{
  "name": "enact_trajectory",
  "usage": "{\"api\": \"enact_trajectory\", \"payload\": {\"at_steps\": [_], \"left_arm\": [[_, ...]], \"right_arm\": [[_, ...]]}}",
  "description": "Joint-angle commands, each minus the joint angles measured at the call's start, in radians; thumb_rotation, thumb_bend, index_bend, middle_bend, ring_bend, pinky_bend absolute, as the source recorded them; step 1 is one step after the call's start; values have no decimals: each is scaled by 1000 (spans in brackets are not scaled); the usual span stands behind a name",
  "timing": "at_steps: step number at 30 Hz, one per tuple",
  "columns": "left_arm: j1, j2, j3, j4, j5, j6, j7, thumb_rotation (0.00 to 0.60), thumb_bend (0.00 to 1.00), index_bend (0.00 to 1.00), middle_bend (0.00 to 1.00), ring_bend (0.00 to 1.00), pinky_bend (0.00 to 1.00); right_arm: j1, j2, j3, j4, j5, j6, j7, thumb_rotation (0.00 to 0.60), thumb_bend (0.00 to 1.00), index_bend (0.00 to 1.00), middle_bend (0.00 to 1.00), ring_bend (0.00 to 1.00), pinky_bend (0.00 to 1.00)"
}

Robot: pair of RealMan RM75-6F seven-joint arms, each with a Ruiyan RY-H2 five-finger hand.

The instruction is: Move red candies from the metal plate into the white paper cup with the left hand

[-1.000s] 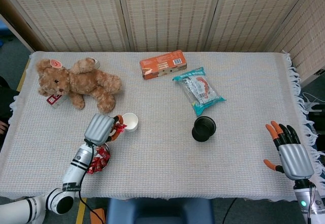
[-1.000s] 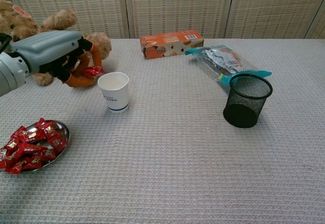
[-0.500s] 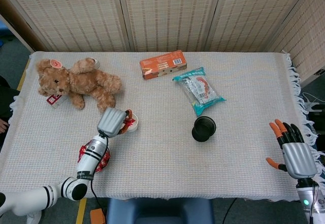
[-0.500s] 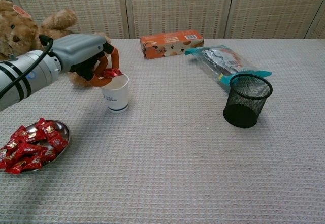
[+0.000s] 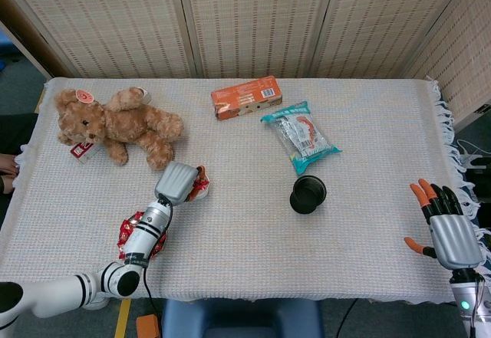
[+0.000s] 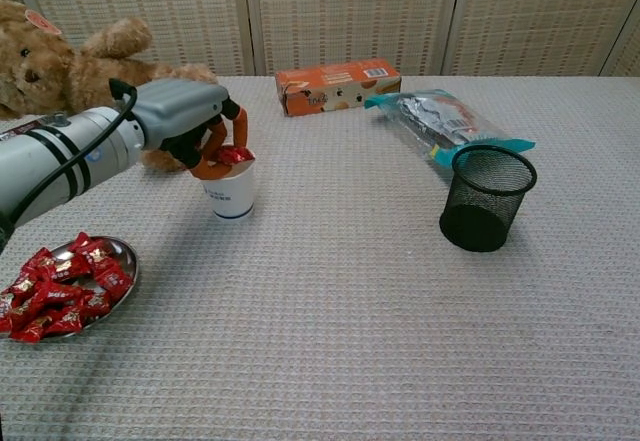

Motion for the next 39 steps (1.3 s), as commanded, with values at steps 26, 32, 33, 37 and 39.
{"api": "enact_trajectory", "payload": {"at_steps": [26, 32, 33, 37, 39], "left_arm": [[-29, 42, 31, -48, -36, 24, 5, 600, 626, 422, 587, 630, 1000], [-36, 41, 38, -63, -39, 33, 18, 600, 622, 421, 584, 629, 1000], [-36, 40, 39, -65, -41, 34, 20, 600, 620, 421, 584, 629, 1000], [-43, 34, 43, -64, -48, 39, 37, 600, 602, 419, 580, 601, 1000], [-47, 33, 46, -62, -47, 43, 48, 600, 593, 415, 576, 577, 1000]], "right_arm": [[-4, 3, 2, -3, -2, 8, 2, 600, 0, 0, 0, 0, 0], [-4, 5, 0, -5, -6, 9, 3, 600, 0, 0, 0, 0, 0], [-5, 5, 0, -5, -7, 9, 4, 600, 0, 0, 0, 0, 0], [-7, 8, -1, -8, -11, 16, 9, 600, 0, 0, 0, 0, 0], [-9, 10, -2, -9, -15, 20, 12, 600, 0, 0, 0, 0, 0]]}}
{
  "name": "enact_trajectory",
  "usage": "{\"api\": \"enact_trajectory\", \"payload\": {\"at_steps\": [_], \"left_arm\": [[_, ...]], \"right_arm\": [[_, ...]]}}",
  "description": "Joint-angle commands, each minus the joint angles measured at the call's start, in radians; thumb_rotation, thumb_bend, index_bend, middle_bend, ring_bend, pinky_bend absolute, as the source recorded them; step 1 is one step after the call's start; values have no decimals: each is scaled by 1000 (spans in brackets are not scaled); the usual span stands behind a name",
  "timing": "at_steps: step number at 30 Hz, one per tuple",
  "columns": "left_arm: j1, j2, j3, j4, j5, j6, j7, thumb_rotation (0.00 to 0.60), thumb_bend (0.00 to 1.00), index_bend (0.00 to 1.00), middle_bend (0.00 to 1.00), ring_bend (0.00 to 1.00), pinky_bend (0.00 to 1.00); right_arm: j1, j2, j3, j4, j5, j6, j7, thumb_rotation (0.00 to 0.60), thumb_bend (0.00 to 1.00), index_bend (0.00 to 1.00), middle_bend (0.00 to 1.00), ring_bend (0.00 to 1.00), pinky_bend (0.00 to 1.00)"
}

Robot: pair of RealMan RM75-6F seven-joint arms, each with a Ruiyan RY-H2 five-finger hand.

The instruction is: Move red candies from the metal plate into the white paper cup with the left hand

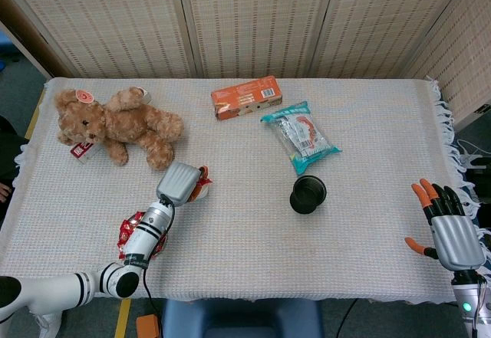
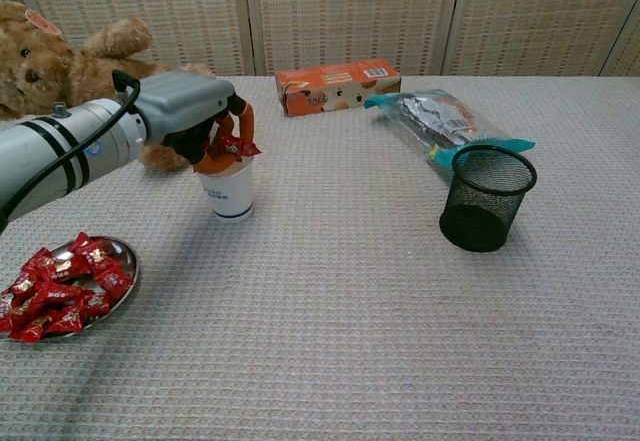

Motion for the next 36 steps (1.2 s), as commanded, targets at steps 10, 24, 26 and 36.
{"api": "enact_trajectory", "payload": {"at_steps": [10, 24, 26, 36], "left_arm": [[4, 25, 20, -19, 1, 26, 26, 600, 547, 361, 503, 503, 1000], [4, 37, 31, -37, 5, 25, 16, 600, 527, 337, 481, 499, 1000], [3, 40, 35, -46, -1, 23, 26, 600, 519, 333, 470, 497, 1000], [0, 57, 42, -69, -28, 25, 62, 600, 502, 288, 404, 465, 1000]], "right_arm": [[-7, 7, -3, -4, -11, 14, 9, 600, 0, 0, 0, 0, 0], [-6, 5, -3, -5, -11, 10, 5, 600, 0, 0, 0, 0, 0], [-6, 5, -3, -5, -12, 10, 5, 600, 0, 0, 0, 0, 0], [-7, 6, -2, -5, -13, 12, 6, 600, 0, 0, 0, 0, 0]]}}
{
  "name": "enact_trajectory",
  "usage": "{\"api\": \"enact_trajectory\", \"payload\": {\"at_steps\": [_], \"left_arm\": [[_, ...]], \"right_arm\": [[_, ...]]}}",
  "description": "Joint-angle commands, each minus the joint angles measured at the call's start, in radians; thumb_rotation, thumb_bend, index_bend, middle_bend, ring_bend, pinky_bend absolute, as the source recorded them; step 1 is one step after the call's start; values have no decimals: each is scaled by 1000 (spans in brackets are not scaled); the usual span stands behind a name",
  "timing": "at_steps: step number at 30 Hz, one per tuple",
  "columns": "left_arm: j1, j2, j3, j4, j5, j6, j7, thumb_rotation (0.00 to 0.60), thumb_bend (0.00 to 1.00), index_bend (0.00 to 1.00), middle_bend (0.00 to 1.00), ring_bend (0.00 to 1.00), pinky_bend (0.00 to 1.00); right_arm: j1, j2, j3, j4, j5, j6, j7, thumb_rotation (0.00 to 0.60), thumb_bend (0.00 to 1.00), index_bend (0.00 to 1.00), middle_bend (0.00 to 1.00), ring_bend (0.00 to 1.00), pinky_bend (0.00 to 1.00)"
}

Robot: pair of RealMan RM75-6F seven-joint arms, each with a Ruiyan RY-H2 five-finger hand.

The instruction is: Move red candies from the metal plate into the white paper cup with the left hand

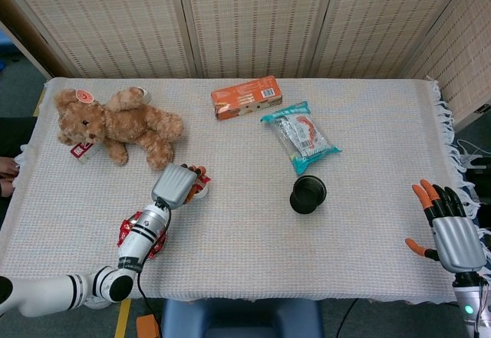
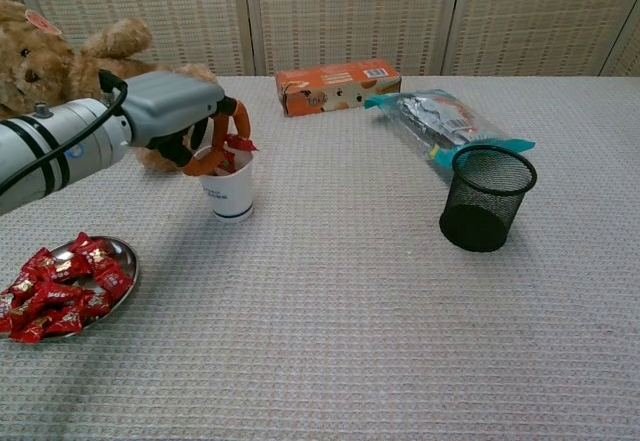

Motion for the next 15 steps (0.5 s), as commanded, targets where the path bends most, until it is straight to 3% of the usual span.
{"api": "enact_trajectory", "payload": {"at_steps": [1, 15], "left_arm": [[0, 7, 4, -4, -4, -2, 4, 600, 503, 287, 401, 465, 1000], [17, 55, 39, -60, 1, 11, 25, 600, 500, 258, 356, 474, 1000]], "right_arm": [[0, 0, 0, 0, 1, -1, 0, 600, 0, 0, 0, 0, 0], [1, -3, -1, -4, 1, -5, -12, 600, 0, 0, 0, 0, 0]]}}
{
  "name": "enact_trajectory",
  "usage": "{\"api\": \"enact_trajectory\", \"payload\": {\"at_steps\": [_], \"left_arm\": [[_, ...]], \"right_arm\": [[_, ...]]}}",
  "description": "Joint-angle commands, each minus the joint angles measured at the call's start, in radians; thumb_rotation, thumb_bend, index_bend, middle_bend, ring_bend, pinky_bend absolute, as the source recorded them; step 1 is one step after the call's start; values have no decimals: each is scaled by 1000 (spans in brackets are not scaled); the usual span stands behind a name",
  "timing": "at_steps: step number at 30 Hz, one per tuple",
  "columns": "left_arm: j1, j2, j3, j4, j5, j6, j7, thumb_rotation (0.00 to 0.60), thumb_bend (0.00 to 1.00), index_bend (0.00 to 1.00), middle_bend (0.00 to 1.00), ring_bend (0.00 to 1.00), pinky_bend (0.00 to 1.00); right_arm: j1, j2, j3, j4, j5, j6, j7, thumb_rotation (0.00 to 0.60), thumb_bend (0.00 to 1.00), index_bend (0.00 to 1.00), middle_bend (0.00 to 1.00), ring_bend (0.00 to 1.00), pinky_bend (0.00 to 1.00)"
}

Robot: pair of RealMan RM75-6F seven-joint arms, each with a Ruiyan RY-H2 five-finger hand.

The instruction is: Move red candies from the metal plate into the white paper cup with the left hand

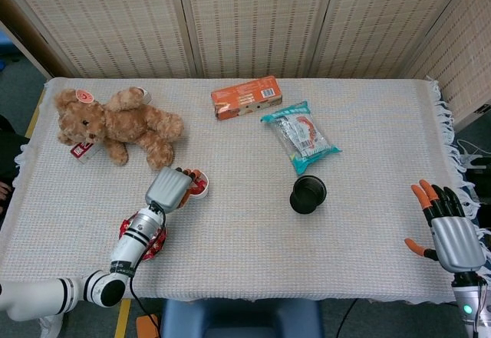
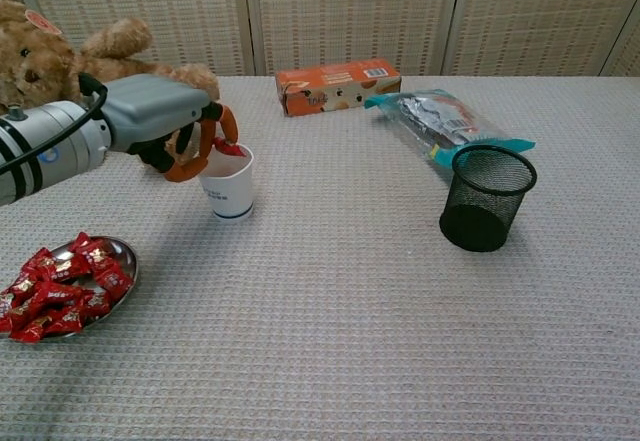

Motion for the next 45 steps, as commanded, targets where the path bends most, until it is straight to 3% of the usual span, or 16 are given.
{"api": "enact_trajectory", "payload": {"at_steps": [1, 11, 18, 25, 45], "left_arm": [[1, 7, 5, -4, 3, 0, 3, 600, 496, 255, 347, 474, 1000], [0, 41, 33, -58, -11, -4, 54, 600, 465, 172, 240, 503, 1000], [5, 63, 52, -102, -29, 10, 91, 600, 460, 251, 226, 539, 1000], [6, 74, 60, -122, -40, 17, 105, 600, 449, 281, 128, 560, 1000], [-8, 66, 63, -138, -36, 13, 106, 600, 415, 115, 0, 561, 1000]], "right_arm": [[0, 0, 0, -1, 1, -1, -2, 600, 0, 0, 0, 0, 0], [1, 0, 1, -2, 1, -1, -1, 600, 0, 0, 0, 0, 0], [-1, 2, 0, -1, -2, 3, 2, 600, 0, 0, 0, 0, 0], [-2, 0, -2, -4, -7, 5, -1, 600, 0, 0, 0, 0, 0], [-7, 7, -1, -4, -11, 15, 9, 600, 0, 0, 0, 0, 0]]}}
